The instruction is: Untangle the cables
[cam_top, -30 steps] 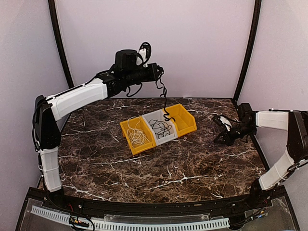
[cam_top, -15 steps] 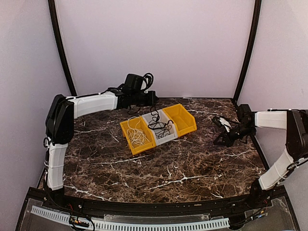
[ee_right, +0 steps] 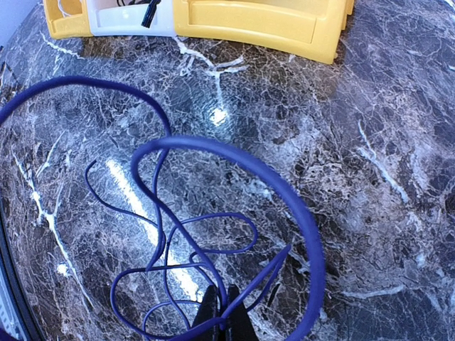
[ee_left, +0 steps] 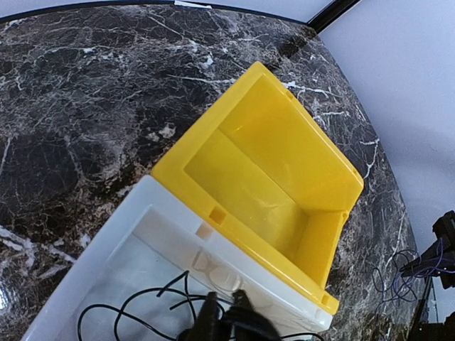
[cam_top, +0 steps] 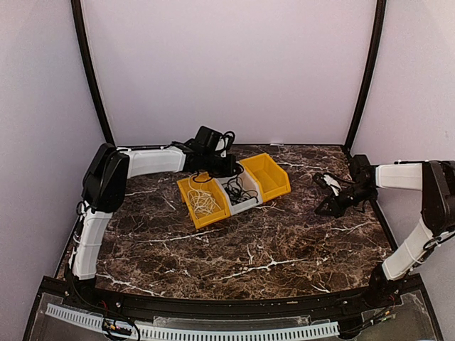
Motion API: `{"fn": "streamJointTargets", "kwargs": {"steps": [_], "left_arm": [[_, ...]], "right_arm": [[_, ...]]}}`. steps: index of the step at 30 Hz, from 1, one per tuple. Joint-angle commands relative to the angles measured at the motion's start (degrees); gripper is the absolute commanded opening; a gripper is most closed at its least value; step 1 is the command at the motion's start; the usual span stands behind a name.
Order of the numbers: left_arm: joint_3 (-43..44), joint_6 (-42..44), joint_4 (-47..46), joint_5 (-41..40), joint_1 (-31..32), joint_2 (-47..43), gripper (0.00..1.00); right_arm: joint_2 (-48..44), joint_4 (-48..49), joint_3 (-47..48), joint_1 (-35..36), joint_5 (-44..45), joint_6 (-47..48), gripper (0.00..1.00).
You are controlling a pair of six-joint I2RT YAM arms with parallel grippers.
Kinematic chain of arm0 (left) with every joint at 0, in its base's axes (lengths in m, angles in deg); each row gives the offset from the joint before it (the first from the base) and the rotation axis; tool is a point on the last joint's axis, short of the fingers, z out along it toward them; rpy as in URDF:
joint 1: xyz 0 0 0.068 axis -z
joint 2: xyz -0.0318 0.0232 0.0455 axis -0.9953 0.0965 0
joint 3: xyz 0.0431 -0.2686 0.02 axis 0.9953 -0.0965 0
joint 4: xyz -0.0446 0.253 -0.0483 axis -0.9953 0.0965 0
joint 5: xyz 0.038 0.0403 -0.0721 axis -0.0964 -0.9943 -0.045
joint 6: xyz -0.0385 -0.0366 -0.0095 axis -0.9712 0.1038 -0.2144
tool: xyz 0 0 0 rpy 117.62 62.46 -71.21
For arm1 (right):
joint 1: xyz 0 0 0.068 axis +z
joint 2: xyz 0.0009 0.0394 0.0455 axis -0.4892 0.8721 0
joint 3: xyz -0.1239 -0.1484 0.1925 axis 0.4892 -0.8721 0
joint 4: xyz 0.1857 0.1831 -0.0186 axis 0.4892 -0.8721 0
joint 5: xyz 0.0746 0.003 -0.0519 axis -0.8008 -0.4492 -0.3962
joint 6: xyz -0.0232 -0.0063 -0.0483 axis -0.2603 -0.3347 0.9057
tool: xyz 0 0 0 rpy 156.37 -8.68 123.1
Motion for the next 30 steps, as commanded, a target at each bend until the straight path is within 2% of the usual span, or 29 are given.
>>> {"fn": "streamJointTargets", "kwargs": {"steps": [1,2,4,13,16,23,26,28,30], "left_arm": [[2.26,-0.51,3.72,2.28,0.71,-2.07,0.18],[2.48,-0.34,4.45,2.15,0.74,-2.26,0.26],[2.86,-0.01,5.24,1.28,1.00,-3.72,0.35],[2.96,2.26,11.28,-3.67,1.17,-9.61,0.57],[2.97,4.76,14.64,-6.46,1.22,-11.50,0.59],[7.81,13.06,28.66,-20.24,1.20,-13.00,0.57],[5.19,15.76,25.05,-14.55,2.47,-15.49,0.56],[3.94,17.49,18.97,-12.32,4.72,-16.77,0.56],[5.37,17.78,16.92,-11.95,7.16,-15.87,0.55]], "right_arm": [[0.29,0.02,-0.32,0.05,-1.00,-0.27,0.00],[0.17,-0.06,-0.32,0.03,-1.00,-0.26,0.00],[-0.06,-0.05,-0.39,0.03,-0.93,-0.26,0.00],[-0.47,-0.31,0.06,0.03,-0.53,-0.05,0.00],[-0.47,-0.42,0.33,0.02,0.06,-0.02,0.00],[-0.72,-0.93,0.38,0.01,0.22,0.19,0.02],[-0.45,-0.65,0.45,0.02,0.10,0.04,0.02],[-0.10,-0.60,0.70,0.03,0.01,-0.15,0.02],[0.13,-0.49,0.95,0.07,0.03,-0.25,0.02]]}}
